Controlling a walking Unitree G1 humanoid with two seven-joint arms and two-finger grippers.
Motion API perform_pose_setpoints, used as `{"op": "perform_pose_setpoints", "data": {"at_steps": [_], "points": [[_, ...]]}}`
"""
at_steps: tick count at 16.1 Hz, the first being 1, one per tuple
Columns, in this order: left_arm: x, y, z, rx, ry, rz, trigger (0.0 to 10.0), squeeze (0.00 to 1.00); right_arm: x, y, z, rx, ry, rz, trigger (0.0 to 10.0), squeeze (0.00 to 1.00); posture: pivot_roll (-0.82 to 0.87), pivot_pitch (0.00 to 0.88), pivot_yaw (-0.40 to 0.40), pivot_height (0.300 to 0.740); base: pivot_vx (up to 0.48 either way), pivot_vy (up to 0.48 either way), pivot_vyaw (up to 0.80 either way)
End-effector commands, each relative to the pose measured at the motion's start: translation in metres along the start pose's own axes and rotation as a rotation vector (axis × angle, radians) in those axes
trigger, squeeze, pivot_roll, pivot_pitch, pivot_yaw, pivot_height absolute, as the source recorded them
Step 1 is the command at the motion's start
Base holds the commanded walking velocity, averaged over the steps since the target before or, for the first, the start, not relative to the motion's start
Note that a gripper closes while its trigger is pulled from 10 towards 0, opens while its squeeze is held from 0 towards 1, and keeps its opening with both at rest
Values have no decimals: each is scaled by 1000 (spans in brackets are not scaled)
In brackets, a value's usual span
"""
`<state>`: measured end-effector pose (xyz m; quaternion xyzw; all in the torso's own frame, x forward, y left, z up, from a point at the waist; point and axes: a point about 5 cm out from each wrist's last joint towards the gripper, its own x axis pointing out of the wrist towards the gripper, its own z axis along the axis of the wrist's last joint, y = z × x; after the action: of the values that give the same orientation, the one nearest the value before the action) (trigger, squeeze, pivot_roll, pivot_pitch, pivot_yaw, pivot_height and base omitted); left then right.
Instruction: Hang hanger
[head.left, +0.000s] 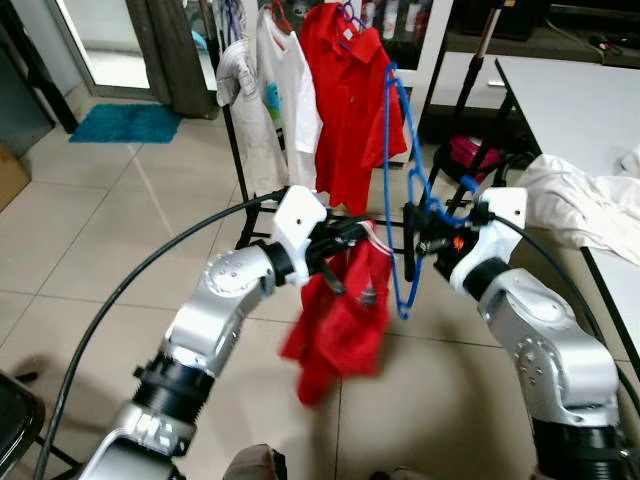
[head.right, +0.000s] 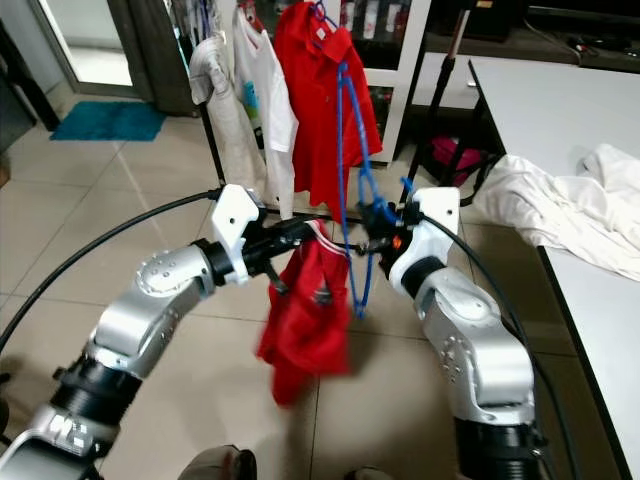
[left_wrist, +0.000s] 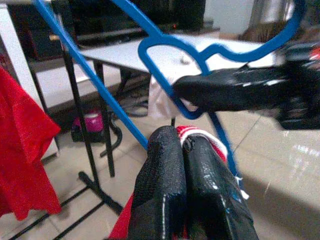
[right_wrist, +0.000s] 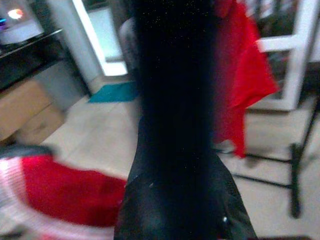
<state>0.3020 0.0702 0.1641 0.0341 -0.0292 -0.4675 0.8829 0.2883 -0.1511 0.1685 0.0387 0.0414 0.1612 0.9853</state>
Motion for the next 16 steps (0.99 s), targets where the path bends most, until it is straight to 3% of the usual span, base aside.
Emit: {"op": "perform_pose_setpoints", "data": {"at_steps": [1,2,3,4,5,6,7,8,12,16], "points": [[-6,2,6,2,-16,40,0,0,-1,-8,-1,-43,9,-59,0,0,63,49,22,740,0,0,0],[-16,3,5,-16,-6,95,0,0,-5,-8,-8,-80,40,-51,0,0,59,47,25,740,0,0,0],[-32,4,2,-41,13,176,0,0,-13,-8,-18,-80,95,-58,3059,0,57,44,28,740,0,0,0],[-47,5,-3,-44,41,243,1059,0,-20,-9,-27,-106,141,-72,10000,0,50,43,32,740,0,0,0],[-57,7,-9,-62,71,308,6039,0,-26,-6,-32,-116,160,-54,10000,0,46,47,36,740,0,0,0],[-73,12,-20,-75,121,441,10000,0,-38,-3,-42,-109,201,-39,10000,0,44,50,40,740,0,0,0],[-84,16,-29,-114,170,542,10000,0,-52,-4,-53,-122,226,-64,10000,0,52,57,40,740,0,0,-800],[-85,15,-32,-125,186,553,10000,0,-61,-5,-61,-114,248,-78,10000,0,57,57,44,740,0,0,-800],[-82,1,-42,-120,228,498,10000,0,-80,-1,-67,-38,243,-129,10000,0,21,70,81,740,0,0,0],[-73,-12,-44,-93,251,404,10000,0,-95,14,-68,-22,253,-117,10000,0,-14,80,102,740,0,0,-800]]}}
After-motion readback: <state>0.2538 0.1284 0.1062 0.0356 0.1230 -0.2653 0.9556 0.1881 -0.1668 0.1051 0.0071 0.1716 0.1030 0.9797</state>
